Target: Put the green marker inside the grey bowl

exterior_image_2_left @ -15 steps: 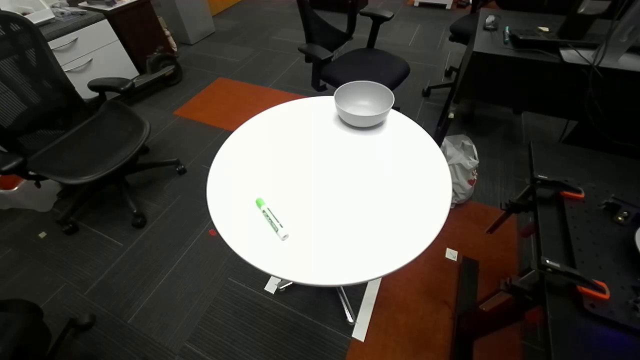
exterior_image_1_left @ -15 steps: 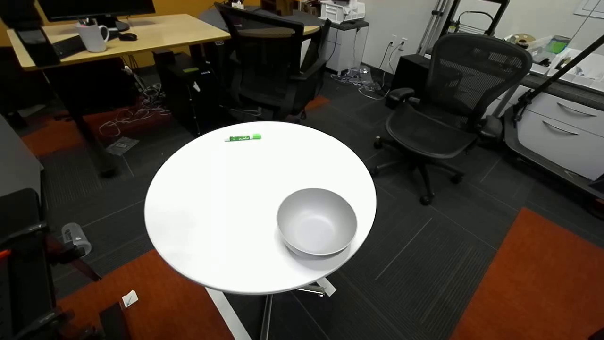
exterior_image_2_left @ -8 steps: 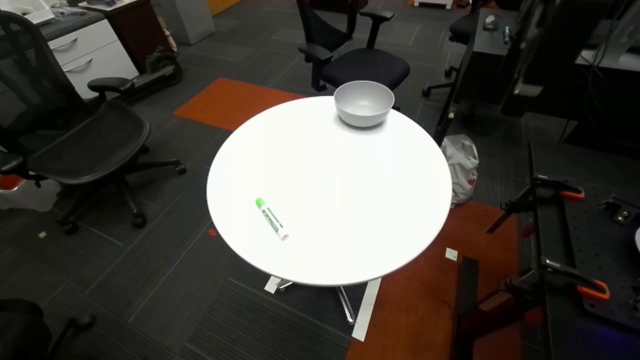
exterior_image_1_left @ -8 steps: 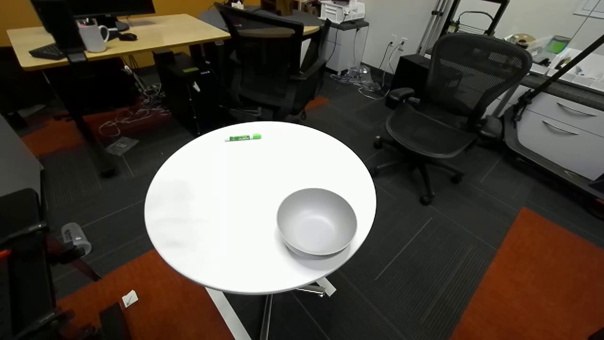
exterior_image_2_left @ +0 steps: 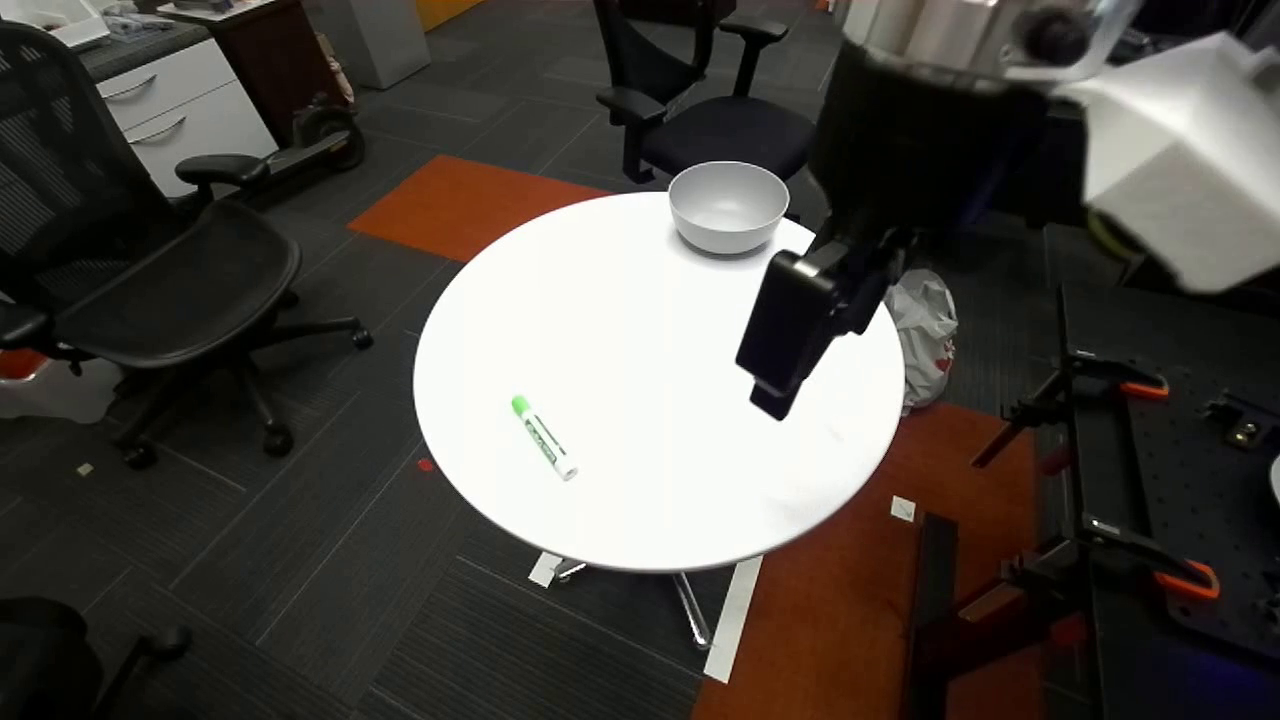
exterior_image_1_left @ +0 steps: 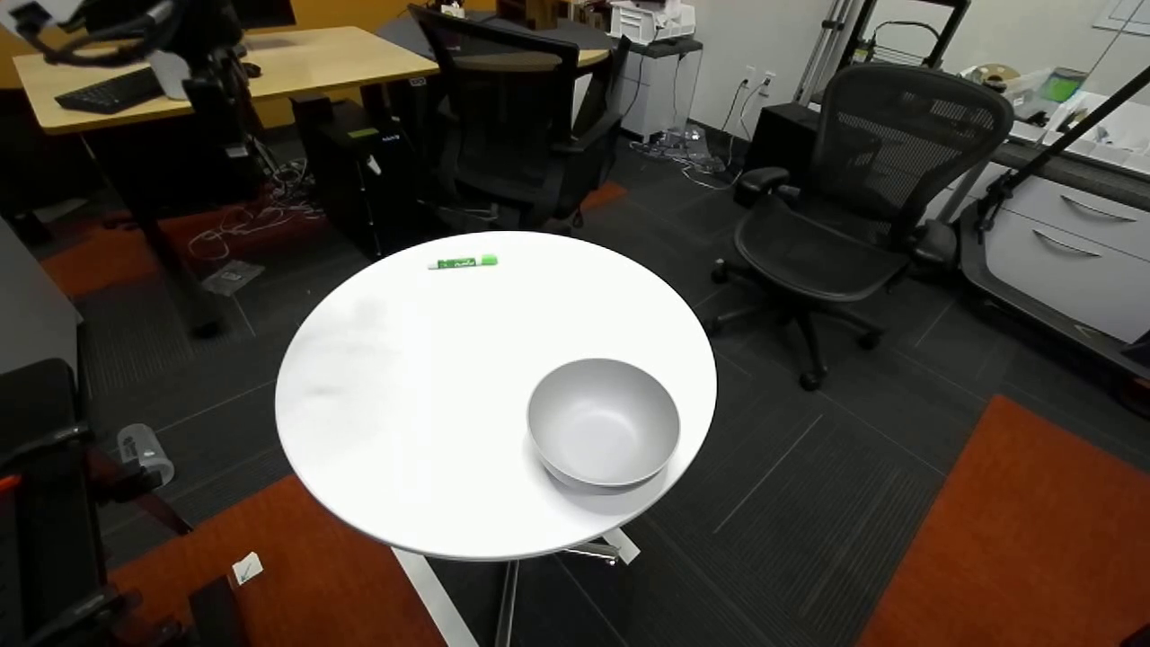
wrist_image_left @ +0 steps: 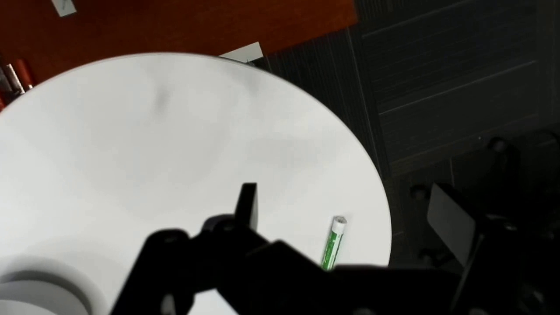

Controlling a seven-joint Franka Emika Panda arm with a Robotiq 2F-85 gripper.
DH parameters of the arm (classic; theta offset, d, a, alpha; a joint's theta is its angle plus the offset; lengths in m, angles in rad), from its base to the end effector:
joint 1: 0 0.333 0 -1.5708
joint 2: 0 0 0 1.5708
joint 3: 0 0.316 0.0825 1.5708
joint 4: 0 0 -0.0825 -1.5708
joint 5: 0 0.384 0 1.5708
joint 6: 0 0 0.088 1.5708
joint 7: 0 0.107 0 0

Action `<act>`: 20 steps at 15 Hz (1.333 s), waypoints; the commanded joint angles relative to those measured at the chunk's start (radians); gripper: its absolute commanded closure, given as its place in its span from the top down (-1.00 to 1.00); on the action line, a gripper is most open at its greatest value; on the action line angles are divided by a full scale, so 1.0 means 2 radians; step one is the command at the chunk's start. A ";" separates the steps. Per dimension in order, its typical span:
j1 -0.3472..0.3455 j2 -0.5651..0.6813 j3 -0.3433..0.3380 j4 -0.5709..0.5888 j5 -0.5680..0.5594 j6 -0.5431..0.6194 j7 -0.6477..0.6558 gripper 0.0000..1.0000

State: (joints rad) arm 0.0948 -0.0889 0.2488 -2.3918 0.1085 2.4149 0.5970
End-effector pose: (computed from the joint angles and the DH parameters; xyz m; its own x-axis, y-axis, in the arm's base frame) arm 0.4652 0.1672 0.3619 0.9435 -0.3267 0.0560 -0.3195 -0.9413 -0.1089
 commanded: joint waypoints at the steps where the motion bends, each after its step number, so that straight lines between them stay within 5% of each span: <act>1: 0.013 0.074 -0.005 0.052 -0.036 0.030 0.076 1.00; 20: 0.090 0.321 -0.117 0.286 -0.095 0.039 0.103 1.00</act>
State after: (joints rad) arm 0.2465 0.4865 0.0484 -1.8934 -0.0632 2.4799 0.7918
